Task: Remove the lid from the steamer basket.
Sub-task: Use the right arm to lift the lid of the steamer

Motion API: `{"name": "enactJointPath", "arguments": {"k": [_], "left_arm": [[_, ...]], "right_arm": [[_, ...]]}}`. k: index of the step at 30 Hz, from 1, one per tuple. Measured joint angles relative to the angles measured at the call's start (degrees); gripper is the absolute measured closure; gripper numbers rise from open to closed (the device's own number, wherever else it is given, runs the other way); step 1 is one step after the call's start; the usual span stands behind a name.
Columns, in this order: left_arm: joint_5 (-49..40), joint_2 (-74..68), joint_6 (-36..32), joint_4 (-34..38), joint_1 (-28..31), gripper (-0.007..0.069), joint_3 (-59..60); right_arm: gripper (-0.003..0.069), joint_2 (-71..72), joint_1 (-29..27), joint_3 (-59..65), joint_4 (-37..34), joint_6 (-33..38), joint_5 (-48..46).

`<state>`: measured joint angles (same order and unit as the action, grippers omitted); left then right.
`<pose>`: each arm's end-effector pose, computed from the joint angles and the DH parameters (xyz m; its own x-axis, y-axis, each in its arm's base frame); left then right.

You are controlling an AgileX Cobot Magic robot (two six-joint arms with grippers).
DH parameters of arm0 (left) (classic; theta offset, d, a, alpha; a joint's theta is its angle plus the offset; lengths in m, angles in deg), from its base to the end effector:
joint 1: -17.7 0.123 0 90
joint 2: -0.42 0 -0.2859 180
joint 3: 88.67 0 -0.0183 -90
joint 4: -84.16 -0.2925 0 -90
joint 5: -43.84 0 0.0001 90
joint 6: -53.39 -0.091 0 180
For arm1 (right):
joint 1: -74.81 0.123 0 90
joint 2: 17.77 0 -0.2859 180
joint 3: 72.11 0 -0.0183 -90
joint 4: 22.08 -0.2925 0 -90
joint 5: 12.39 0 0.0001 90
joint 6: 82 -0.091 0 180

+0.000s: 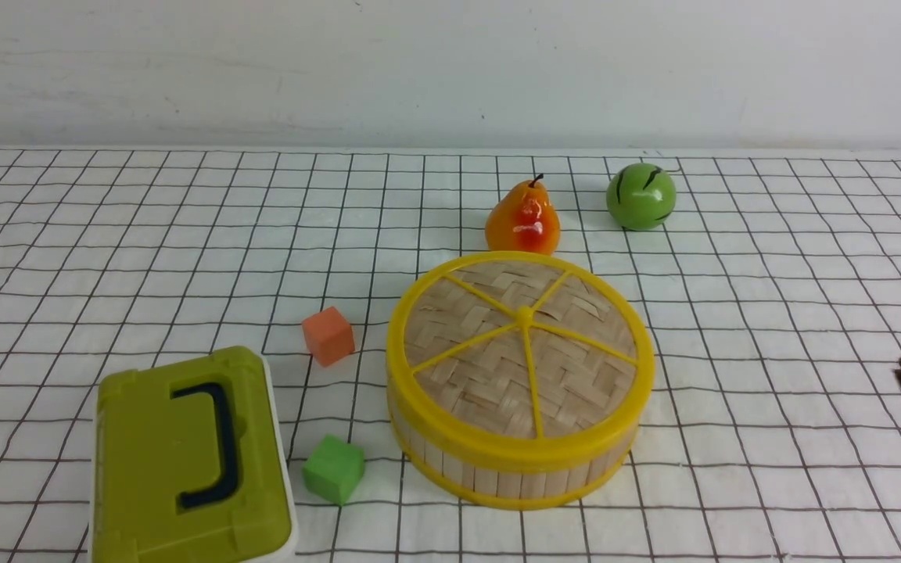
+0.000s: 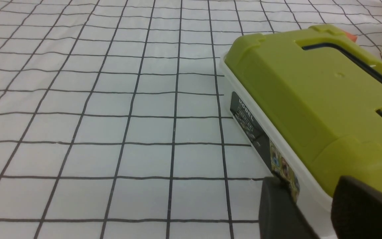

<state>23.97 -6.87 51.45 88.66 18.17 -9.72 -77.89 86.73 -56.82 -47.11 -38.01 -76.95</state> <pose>0.0945 -0.0017 0.1715 -0.2770 -0.0423 -0.9599 0.0063 0.9989 -0.0458 0.1812 0.0738 0.4000 -0.3708 -0.5878 -0.7190 -0.7630 0.6342 -0.1250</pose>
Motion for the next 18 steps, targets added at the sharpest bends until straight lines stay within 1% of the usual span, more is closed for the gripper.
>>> {"name": "enactJointPath", "arguments": {"k": [1,3,4,5,9,10,11,13,15,18], "left_arm": [[0.0,0.0,0.0,0.0,0.0,0.0385,0.0],[0.0,0.0,0.0,0.2,0.0,0.0385,0.0],[0.0,0.0,0.0,0.2,0.0,0.0385,0.0],[0.0,0.0,0.0,0.2,0.0,0.0385,0.0],[0.0,0.0,0.0,0.2,0.0,0.0385,0.0],[0.0,0.0,0.0,0.2,0.0,0.0385,0.0],[0.0,0.0,0.0,0.2,0.0,0.0385,0.0],[0.0,0.0,0.0,0.2,0.0,0.0385,0.0],[0.0,0.0,0.0,0.3,0.0,0.0385,0.0],[0.0,0.0,0.0,0.4,0.0,0.0385,0.0]], "right_arm": [[0.0676,-2.3,1.8,-1.4,1.6,-1.0,-1.0],[0.0676,-7.7,6.1,-6.0,7.1,-4.9,-3.8],[0.0676,-8.6,6.8,-6.3,7.6,-5.3,-4.1],[0.0675,-12.0,9.6,-9.4,10.8,-8.1,-5.1],[0.0673,-20.5,15.6,-15.9,15.7,-13.9,-5.4],[0.0673,-21.0,15.9,-16.2,16.0,-14.5,-5.4],[0.067,-25.4,17.7,-19.6,18.0,-16.7,-5.1],[0.0664,-29.5,19.0,-22.7,19.3,-18.5,-4.7],[0.0658,-31.8,19.2,-24.4,19.6,-19.4,-4.6],[0.0606,-39.4,19.4,-30.1,20.4,-22.3,-3.8]]}}
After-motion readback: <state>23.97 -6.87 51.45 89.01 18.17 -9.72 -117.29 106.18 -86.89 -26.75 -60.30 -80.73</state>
